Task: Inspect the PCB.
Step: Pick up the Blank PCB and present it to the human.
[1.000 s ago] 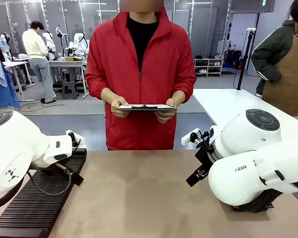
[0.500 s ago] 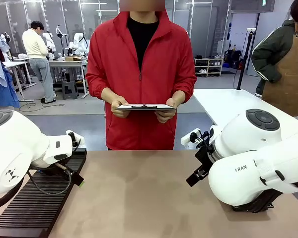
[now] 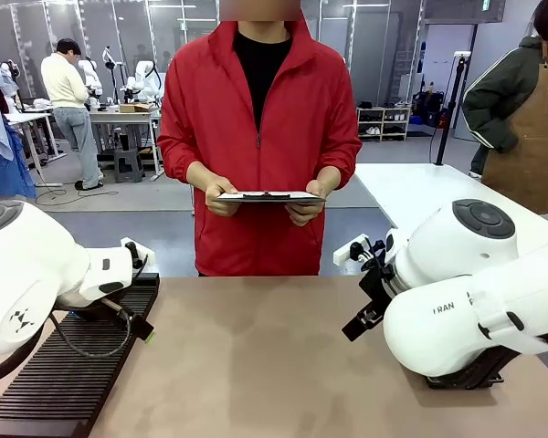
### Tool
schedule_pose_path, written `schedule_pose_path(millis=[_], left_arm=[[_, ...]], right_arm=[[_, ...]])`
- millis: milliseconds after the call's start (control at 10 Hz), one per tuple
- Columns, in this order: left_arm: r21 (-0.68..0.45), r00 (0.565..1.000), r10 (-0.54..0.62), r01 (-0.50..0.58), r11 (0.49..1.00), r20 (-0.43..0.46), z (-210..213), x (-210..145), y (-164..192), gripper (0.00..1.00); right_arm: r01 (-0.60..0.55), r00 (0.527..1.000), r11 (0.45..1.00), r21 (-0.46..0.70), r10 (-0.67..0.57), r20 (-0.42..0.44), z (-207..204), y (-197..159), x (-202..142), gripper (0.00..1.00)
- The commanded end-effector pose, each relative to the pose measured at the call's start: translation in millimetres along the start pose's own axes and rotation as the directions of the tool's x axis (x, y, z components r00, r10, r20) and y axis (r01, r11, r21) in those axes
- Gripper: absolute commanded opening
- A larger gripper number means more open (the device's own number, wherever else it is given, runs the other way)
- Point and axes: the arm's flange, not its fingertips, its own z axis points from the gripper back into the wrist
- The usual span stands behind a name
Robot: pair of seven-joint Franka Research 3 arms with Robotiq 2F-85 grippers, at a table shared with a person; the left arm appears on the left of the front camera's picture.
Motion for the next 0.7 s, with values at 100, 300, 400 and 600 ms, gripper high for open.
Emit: schedule_pose_path(millis=[100,300,400,600], left_arm=[[-0.028,0.999,0.043,-0.043,0.999,-0.004,32,17,8,1.0],[-0.091,0.998,0.057,-0.056,0.994,0.011,52,20,12,1.0],[-0.173,0.997,0.073,-0.071,0.982,0.008,67,19,17,1.0],[-0.385,0.996,0.093,-0.081,0.919,0.014,101,7,45,1.0]], right_arm=[[0.036,0.999,0.998,0.055,-0.037,0.018,39,-13,25,1.0],[0.063,0.998,0.995,0.075,-0.062,-0.018,57,-18,28,1.0],[0.1,0.995,0.988,0.118,-0.097,-0.026,70,-21,27,1.0],[0.247,0.969,0.922,0.298,-0.245,-0.047,96,-54,11,1.0]])
